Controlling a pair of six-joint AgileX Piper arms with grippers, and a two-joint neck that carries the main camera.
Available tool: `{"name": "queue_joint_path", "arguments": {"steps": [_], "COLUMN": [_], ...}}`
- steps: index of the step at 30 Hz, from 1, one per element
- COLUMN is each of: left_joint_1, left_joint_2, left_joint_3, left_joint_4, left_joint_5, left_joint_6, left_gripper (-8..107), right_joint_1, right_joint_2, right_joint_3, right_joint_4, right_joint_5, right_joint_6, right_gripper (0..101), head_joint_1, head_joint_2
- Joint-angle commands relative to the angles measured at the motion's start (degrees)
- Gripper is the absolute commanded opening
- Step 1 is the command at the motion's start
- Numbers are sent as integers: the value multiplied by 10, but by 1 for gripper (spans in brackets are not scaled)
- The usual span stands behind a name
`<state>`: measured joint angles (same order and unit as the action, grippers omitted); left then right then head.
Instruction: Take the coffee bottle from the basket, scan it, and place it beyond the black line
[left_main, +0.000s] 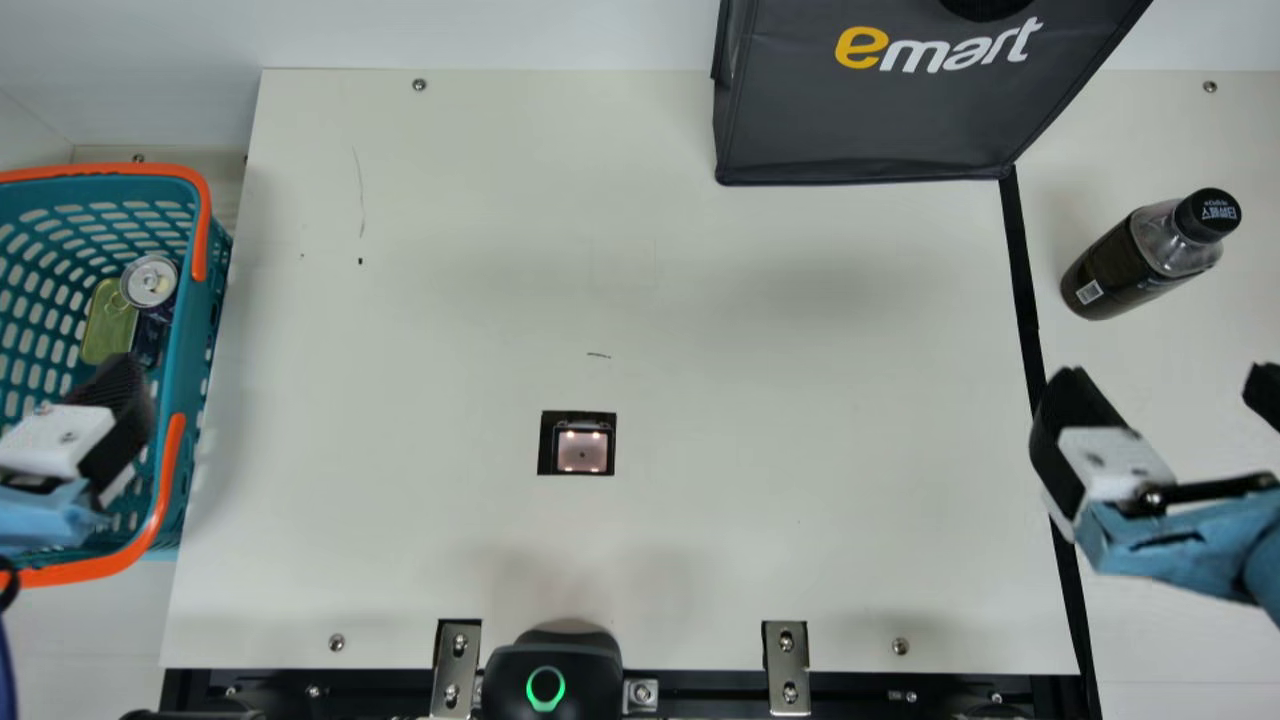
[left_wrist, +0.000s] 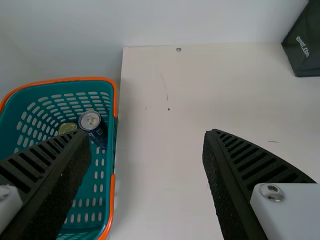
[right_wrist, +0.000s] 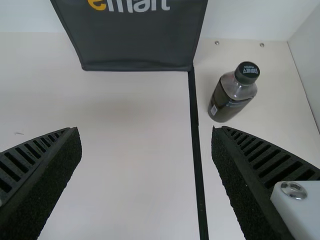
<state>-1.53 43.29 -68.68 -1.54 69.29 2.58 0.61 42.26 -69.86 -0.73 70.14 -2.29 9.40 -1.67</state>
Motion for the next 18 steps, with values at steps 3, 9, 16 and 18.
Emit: {"name": "queue_joint_path", "arguments": {"steps": [3, 9, 16, 18], "left_joint_1": [0, 0, 0, 0], "left_joint_2": [0, 0, 0, 0], "left_joint_3": [-3, -3, -3, -3], "left_joint_4": [0, 0, 0, 0], "left_joint_5": [1, 1, 1, 1], "left_joint_6": [0, 0, 0, 0], "left_gripper": [90, 90, 90, 90], "right_joint_1": [0, 0, 0, 0], "right_joint_2": [0, 0, 0, 0], "right_joint_3": [0, 0, 0, 0], "right_joint_4": [0, 0, 0, 0], "right_joint_5": [-2, -2, -2, -2], "right_joint_6": [0, 0, 0, 0], "right_gripper": [91, 91, 91, 91], "head_joint_1": [-15, -15, -15, -15], "head_joint_2": [1, 1, 1, 1]}}
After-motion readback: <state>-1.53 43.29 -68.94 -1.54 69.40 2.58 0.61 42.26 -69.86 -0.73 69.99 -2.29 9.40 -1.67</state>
